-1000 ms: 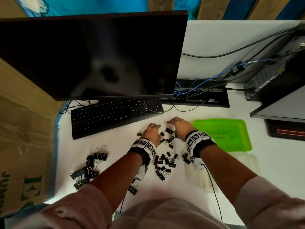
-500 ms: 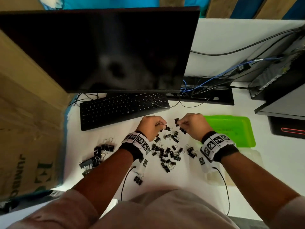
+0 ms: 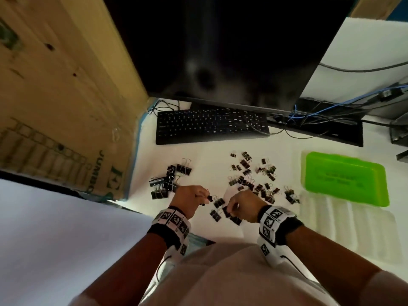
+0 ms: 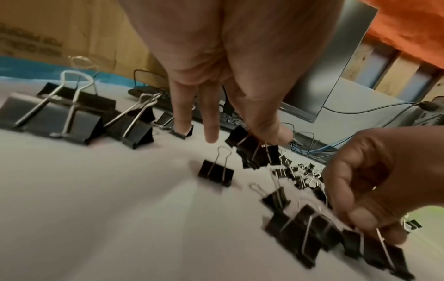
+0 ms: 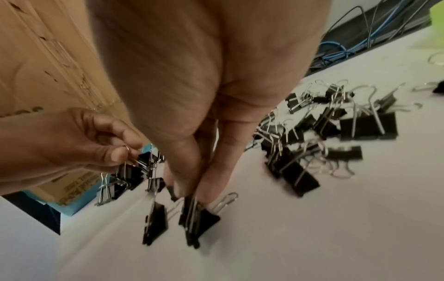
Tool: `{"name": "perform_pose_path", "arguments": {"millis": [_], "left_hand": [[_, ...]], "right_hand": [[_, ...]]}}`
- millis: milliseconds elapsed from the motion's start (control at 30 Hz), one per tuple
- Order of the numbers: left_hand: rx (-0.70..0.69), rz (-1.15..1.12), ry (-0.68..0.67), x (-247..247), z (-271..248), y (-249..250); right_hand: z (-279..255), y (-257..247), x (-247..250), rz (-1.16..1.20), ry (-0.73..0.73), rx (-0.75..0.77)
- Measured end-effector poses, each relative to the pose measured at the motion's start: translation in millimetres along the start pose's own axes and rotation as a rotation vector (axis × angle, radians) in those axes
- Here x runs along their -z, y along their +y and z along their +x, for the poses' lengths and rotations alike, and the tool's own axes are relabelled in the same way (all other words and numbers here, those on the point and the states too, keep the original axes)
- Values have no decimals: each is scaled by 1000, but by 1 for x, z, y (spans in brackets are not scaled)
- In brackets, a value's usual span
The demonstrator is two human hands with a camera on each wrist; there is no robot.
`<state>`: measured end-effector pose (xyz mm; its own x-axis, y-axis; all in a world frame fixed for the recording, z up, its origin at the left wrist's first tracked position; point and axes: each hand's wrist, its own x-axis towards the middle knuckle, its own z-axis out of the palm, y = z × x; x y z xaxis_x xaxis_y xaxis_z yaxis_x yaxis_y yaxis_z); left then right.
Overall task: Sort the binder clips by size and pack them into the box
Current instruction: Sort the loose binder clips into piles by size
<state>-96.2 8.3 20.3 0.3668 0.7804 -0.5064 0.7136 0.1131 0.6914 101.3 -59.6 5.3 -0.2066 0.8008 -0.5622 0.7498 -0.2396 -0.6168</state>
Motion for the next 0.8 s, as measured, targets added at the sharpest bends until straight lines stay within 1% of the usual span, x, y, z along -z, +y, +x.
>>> {"name": "perform_pose_path", "arguments": {"millis": [100,167,267,333,433,600,667,700,767,800], "left_hand": [[-24,-66,22,-9,-4,-15],[-37,-72,22,-15,-5,-18],[-110,29,17,-20,-7,-25],[-137,35,-9,-21,-7,-33],[-174,60,-41,-22,-7,-46],[-218,90,-22,-20,-5,-57],[-254,136,-8,-18,-5,-55],[-293,167,14,-17,-5,-50],[-378,221,76,-14,-3,-34],[-400,230,95,-13,1,-25]], "right_hand": [[2,2,-10,82,64,-4],[4,-1,-13,86,66,-25],[12,-7,-16,77,65,-87],[20,-12,-20,62,67,-101],[29,-20,-27,24,96,-93],[38,-27,-28,5,82,-61],[35,-26,-22,19,78,-33],[31,-24,-16,27,84,-17],[23,-16,1,26,139,15],[19,-9,11,27,191,24]]}}
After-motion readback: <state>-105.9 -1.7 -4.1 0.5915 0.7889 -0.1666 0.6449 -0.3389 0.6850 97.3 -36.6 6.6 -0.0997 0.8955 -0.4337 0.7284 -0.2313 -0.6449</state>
